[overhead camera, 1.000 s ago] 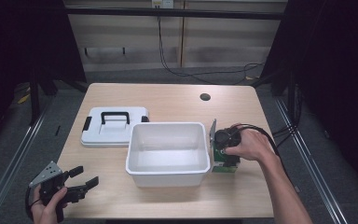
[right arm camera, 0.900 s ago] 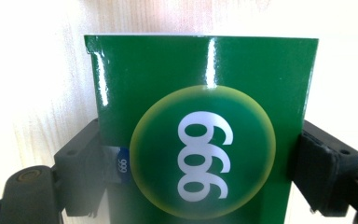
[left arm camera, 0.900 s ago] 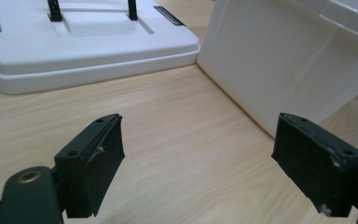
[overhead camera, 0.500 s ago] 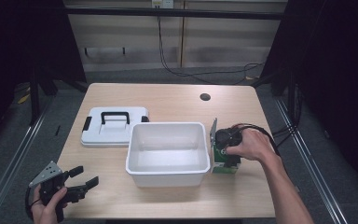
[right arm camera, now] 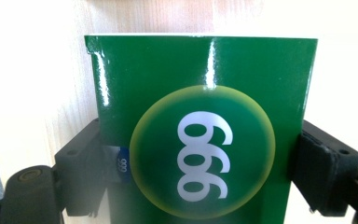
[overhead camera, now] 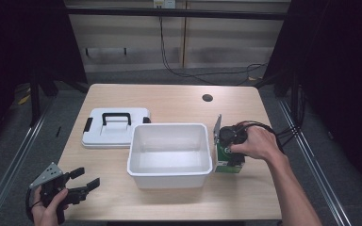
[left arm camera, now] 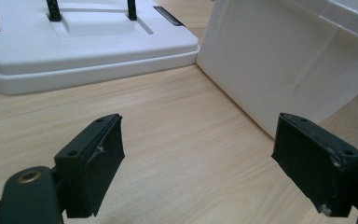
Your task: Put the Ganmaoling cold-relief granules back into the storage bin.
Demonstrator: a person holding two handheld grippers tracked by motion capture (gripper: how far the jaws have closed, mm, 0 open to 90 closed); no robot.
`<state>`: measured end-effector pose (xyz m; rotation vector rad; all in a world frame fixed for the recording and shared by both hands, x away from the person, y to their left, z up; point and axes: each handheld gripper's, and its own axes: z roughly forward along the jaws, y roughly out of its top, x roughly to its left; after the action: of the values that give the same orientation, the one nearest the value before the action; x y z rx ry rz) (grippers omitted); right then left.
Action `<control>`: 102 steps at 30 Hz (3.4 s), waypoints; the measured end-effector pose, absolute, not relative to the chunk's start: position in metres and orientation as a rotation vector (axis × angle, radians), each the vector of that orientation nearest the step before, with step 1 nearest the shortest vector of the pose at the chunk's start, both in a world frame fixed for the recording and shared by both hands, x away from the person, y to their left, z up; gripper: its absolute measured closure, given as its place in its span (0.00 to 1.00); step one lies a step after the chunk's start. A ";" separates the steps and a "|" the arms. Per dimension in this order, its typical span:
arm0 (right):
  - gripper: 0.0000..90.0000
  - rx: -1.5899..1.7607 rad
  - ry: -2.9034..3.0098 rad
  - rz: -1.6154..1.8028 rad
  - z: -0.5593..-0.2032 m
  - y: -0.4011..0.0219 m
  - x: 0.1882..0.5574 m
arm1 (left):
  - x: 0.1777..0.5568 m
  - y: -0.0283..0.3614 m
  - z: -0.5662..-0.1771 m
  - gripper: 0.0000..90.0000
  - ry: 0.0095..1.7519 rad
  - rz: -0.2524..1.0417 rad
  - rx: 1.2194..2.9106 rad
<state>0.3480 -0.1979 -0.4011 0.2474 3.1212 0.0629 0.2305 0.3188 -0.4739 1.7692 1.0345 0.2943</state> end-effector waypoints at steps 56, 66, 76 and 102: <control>0.18 0.269 3.061 0.062 -0.313 -0.199 0.349 | 0.231 0.318 -0.474 0.18 1.034 0.290 1.769; 0.18 0.233 3.065 0.103 -0.295 -0.185 0.348 | 0.231 0.318 -0.474 0.18 1.033 0.291 1.771; 0.18 0.221 3.060 0.076 -0.279 -0.182 0.347 | 0.231 0.318 -0.474 0.18 1.028 0.292 1.771; 0.18 0.145 3.068 0.098 -0.252 -0.147 0.349 | 0.232 0.317 -0.474 0.18 1.032 0.290 1.771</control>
<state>0.3494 -0.1471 -0.2524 0.1446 3.0682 0.0976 0.2316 0.3174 -0.4737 1.7706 1.0324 0.2896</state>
